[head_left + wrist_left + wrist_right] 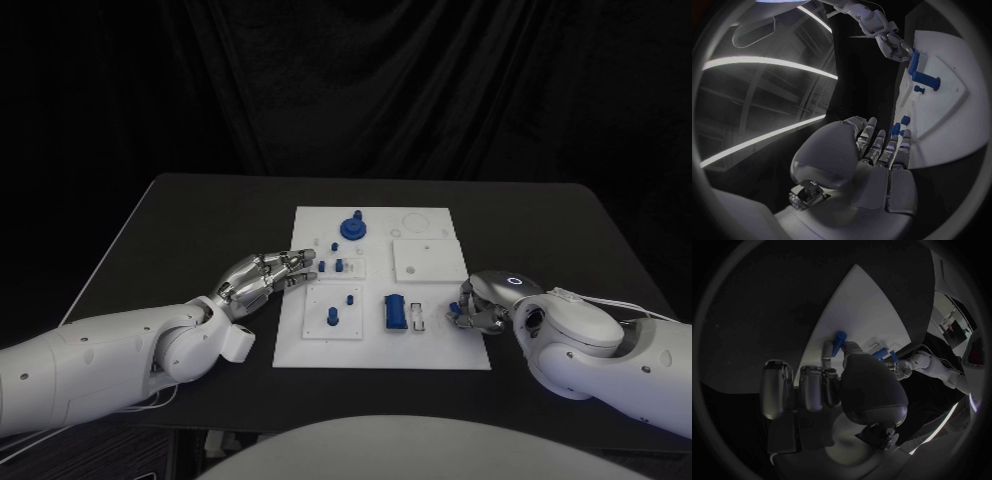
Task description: Assemble the parts on the task board
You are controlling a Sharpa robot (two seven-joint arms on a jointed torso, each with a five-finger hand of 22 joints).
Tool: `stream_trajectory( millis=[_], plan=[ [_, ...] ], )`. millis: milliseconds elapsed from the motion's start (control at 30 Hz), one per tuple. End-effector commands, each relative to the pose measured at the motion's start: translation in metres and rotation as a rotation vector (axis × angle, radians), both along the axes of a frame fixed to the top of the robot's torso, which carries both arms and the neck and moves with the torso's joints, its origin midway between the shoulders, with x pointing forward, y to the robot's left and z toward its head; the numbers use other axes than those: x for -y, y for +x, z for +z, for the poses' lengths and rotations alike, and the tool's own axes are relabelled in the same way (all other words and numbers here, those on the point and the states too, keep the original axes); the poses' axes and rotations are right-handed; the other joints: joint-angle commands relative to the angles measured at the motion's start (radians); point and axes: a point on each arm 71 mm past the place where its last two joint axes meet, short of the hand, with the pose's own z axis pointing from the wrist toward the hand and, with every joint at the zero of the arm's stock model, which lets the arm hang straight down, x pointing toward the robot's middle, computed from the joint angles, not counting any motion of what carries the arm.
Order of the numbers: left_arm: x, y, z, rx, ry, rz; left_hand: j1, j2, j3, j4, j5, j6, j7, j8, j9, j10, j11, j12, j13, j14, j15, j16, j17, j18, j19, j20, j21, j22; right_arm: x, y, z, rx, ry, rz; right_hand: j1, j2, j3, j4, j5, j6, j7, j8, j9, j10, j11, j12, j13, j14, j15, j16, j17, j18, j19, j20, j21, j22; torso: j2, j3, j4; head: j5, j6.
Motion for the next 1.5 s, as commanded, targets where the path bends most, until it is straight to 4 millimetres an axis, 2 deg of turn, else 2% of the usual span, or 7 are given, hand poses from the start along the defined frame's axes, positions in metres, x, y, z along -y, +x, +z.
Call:
stream_trajectory(
  millis=[33,133,200,267,400,833,1500],
  plan=[
    [0.001,0.0,0.004,0.045,-0.048,0.009,-0.01,-0.004,0.006,0.002,0.006,-0.003,0.004,0.004,0.001,0.001,0.008,0.002,0.001,0.001,0.002,0.002,0.001,0.0,0.005,0.0,0.001,-0.002,0.004,-0.005,-0.011,-0.065,-0.014,-0.01,0.042,0.01,0.035,-0.005,0.07,-0.011,-0.001,-0.016,-0.066,0.104,0.009,0.003,0.263,0.087,0.01,-0.006,0.175,-0.009,0.045,0.008,-0.008,0.213,0.0,-0.0004,0.0001,0.002,0.0],
    [0.001,0.0,0.004,0.045,-0.048,0.009,-0.01,-0.004,0.006,0.002,0.006,-0.003,0.004,0.004,0.001,0.001,0.008,0.002,0.001,0.001,0.002,0.002,0.001,0.0,0.005,0.0,0.001,-0.002,0.002,-0.007,-0.011,-0.073,0.034,-0.021,0.087,0.004,0.096,-0.02,0.048,-0.012,0.005,-0.037,-0.088,0.104,0.014,0.003,0.263,0.087,0.015,-0.004,0.176,-0.009,0.047,0.008,-0.004,0.214,0.0,-0.0007,-0.0009,0.003,0.0],
    [0.001,0.0,0.004,0.045,-0.048,0.009,-0.01,-0.004,0.006,0.002,0.006,-0.003,0.004,0.004,0.001,0.001,0.008,0.002,0.001,0.001,0.002,0.002,0.001,0.0,0.005,0.0,0.001,-0.002,0.001,-0.007,-0.01,-0.075,0.07,-0.032,0.127,-0.021,0.204,-0.032,-0.11,0.004,0.01,-0.057,-0.113,0.104,0.015,0.003,0.263,0.086,0.014,-0.004,0.175,-0.011,0.048,0.011,-0.001,0.215,0.0,-0.0007,-0.001,0.003,0.0],
    [0.001,0.0,0.004,0.044,-0.048,0.009,-0.01,-0.003,0.008,0.002,0.006,-0.003,0.004,0.004,0.001,0.001,0.009,0.002,0.001,0.0,0.001,0.001,0.001,0.0,0.005,0.0,0.001,-0.002,0.0,-0.008,-0.01,-0.077,0.115,-0.047,0.11,-0.095,0.411,-0.027,-0.21,0.032,0.012,-0.068,-0.136,0.104,0.019,0.003,0.263,0.087,0.022,-0.002,0.176,-0.01,0.048,0.013,0.001,0.216,0.0,-0.0006,-0.0008,0.003,0.0],
    [0.0,0.0,0.004,0.044,-0.048,0.009,-0.01,-0.003,0.008,0.002,0.006,-0.003,0.004,0.004,0.001,0.001,0.009,0.002,0.001,0.0,0.001,0.001,0.001,0.0,0.005,0.0,0.001,-0.002,-0.002,-0.01,-0.006,-0.081,0.238,-0.096,0.053,-0.149,0.537,-0.052,-0.227,0.04,0.01,-0.055,-0.135,0.104,0.02,0.003,0.263,0.087,0.018,0.0,0.177,-0.012,0.051,0.017,0.008,0.217,0.0,-0.0003,-0.0002,0.002,0.0],
    [0.0,-0.001,0.003,0.042,-0.047,0.01,-0.01,-0.003,0.008,0.002,0.006,-0.003,0.004,0.004,0.001,0.001,0.009,0.002,0.001,0.0,0.001,0.001,0.001,0.0,0.005,0.0,0.001,-0.002,-0.014,-0.017,0.001,-0.116,0.507,-0.215,-0.032,-0.17,0.598,-0.084,-0.242,0.04,0.004,-0.025,-0.12,0.104,0.014,0.003,0.263,0.085,0.015,-0.007,0.162,-0.013,0.054,0.013,0.014,0.219,0.001,-0.0003,-0.0007,0.001,0.0],
    [0.0,-0.001,0.003,0.04,-0.048,0.008,-0.011,-0.003,0.012,0.001,0.006,-0.004,0.005,0.004,0.001,0.001,0.01,0.002,0.0,0.0,0.001,0.002,0.001,0.0,0.005,0.0,0.001,-0.002,-0.022,-0.015,-0.01,-0.228,0.482,-0.234,-0.105,-0.163,0.603,-0.061,-0.281,0.027,0.004,-0.015,-0.116,0.104,0.014,0.003,0.263,0.084,0.014,-0.009,0.157,-0.011,0.05,0.012,0.006,0.216,0.001,-0.0011,-0.0005,0.002,0.0]
  ],
)
